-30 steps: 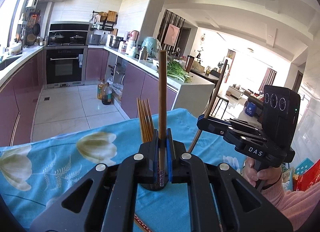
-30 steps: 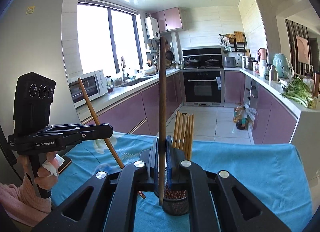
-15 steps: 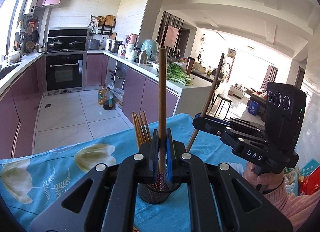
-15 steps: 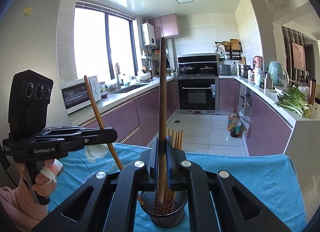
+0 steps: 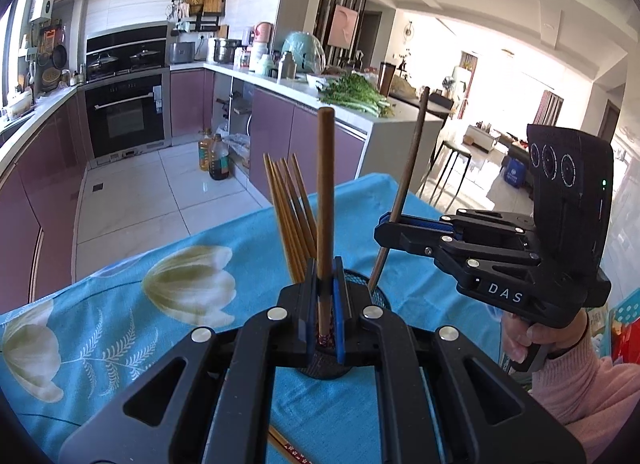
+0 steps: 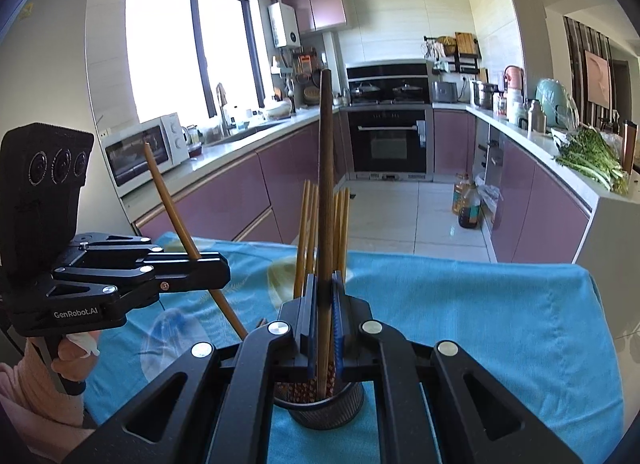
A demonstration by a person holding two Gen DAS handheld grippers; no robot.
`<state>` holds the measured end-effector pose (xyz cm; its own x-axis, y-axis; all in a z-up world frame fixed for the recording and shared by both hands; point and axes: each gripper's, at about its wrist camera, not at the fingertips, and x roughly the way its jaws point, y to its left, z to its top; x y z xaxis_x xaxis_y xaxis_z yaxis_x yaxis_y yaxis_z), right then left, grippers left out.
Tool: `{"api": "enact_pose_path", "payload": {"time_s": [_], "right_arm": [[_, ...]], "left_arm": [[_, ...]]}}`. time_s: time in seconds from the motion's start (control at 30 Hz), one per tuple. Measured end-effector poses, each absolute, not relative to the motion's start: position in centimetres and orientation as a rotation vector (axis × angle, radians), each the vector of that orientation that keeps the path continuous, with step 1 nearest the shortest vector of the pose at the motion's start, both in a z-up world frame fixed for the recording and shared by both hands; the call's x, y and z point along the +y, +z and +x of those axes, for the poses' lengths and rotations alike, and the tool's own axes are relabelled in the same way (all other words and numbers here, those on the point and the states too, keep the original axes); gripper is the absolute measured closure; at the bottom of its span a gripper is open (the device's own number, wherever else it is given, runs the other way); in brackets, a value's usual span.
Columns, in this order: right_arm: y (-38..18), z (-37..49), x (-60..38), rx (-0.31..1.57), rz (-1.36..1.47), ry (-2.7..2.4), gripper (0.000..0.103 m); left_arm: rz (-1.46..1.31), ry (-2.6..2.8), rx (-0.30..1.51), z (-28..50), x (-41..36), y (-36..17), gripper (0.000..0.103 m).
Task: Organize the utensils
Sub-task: 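Lower the chopsticks into the holder with both tools, then open both tools and move them back over the last chopsticks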
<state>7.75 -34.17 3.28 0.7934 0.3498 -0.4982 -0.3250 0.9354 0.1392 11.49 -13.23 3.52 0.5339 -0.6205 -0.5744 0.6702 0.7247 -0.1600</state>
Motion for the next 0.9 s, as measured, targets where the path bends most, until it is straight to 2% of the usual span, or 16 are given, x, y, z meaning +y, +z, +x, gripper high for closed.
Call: {"api": "enact_pose_path", "payload": {"time_s": [0.9], "right_arm": [[0.2,10.9,-35.0,0.640,0.125,0.346,0.096]], "left_arm": [[0.135,-0.718,0.792,16.0,-16.0,-0.5,0.092]]}}
